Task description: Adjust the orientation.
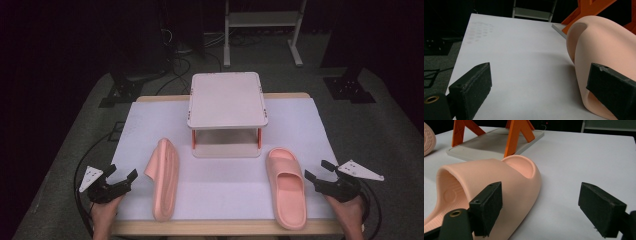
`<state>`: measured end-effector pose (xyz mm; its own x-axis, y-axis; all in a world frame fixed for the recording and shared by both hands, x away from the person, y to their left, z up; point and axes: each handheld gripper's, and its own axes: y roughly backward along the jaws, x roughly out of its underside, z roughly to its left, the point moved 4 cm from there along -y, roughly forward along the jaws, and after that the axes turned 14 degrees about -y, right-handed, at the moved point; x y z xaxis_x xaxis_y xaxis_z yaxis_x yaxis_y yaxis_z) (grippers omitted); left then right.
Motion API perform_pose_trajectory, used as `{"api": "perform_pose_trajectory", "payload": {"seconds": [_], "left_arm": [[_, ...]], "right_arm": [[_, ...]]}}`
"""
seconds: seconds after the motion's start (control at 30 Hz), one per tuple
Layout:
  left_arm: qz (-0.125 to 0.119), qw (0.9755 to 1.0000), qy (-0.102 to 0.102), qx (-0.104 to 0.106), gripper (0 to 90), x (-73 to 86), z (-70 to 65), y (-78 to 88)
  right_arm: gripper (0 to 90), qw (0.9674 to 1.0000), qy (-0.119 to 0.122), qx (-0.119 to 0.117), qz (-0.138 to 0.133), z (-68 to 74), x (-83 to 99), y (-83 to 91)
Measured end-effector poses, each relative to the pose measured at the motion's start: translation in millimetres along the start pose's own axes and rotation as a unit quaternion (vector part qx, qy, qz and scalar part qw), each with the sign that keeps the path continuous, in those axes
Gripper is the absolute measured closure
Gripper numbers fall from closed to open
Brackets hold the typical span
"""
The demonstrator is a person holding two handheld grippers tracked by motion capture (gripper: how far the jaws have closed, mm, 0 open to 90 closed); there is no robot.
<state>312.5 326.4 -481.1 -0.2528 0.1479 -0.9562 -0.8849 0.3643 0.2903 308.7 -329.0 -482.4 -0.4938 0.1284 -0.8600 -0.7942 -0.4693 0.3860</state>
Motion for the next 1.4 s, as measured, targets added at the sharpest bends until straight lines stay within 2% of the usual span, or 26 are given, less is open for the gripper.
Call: {"api": "perform_pose_trajectory", "payload": {"seconds": [0.2, 0.37, 0.6, 0.77, 0.83, 0.9, 1.07, 1.1, 1.23, 1.27, 1.3, 1.37, 1.4], "left_arm": [[-0.002, 1.0000, 0.001, 0.000, 5.4, 0.7, 0.0, 1.6], [0.000, 1.0000, -0.002, 0.008, 5.4, 1.6, -1.1, 3.1], [0.004, 0.9999, -0.006, 0.012, 5.6, 2.6, -7.3, 11.1], [0.011, 0.9995, -0.024, 0.017, 5.6, 1.8, -15.6, 11.2], [0.017, 0.9990, -0.029, 0.029, 5.5, 2.7, -19.0, 8.2], [0.027, 0.9981, -0.043, 0.037, 5.5, 3.5, -22.7, 5.7], [0.044, 0.9960, -0.065, 0.041, 5.6, 3.4, -26.7, 3.1], [0.043, 0.9963, -0.062, 0.042, 5.6, 3.2, -27.8, 2.1], [0.058, 0.9939, -0.080, 0.049, 8.4, 2.7, -31.4, -2.1], [0.058, 0.9939, -0.080, 0.049, 12.0, 2.7, -31.4, -2.1], [0.064, 0.9925, -0.087, 0.057, 15.5, 2.2, -33.1, -5.8], [0.075, 0.9911, -0.091, 0.062, 17.4, 1.7, -33.7, -9.5], [0.075, 0.9909, -0.090, 0.066, 22.0, 1.2, -34.0, -11.8]], "right_arm": [[18.9, 1.0000, 0.001, -0.004, -0.001, -0.4, 0.8, 1.7], [19.0, 1.0000, 0.000, -0.003, -0.001, -0.1, 0.9, 2.0], [18.9, 0.9999, -0.005, -0.008, -0.008, 2.6, 0.4, 4.5], [18.9, 0.9999, -0.006, -0.010, -0.009, 1.6, 1.1, 5.6], [18.8, 0.9998, -0.008, -0.011, -0.011, 1.3, 1.0, 6.5], [18.7, 0.9998, -0.009, -0.011, -0.012, 0.7, 0.8, 7.4], [18.5, 0.9997, -0.013, -0.016, -0.015, 0.2, 0.7, 7.7], [18.5, 0.9997, -0.013, -0.016, -0.015, 0.4, 0.8, 7.6], [18.4, 0.9997, -0.012, -0.018, -0.014, 1.2, 0.9, 7.1], [18.4, 0.9997, -0.012, -0.018, -0.014, 1.2, 0.9, 7.1], [18.4, 0.9997, -0.011, -0.019, -0.015, 1.7, 0.9, 6.9], [18.4, 0.9996, -0.010, -0.021, -0.014, 2.1, 1.0, 6.4], [18.4, 0.9996, -0.010, -0.021, -0.013, 2.3, 1.1, 5.8]]}}
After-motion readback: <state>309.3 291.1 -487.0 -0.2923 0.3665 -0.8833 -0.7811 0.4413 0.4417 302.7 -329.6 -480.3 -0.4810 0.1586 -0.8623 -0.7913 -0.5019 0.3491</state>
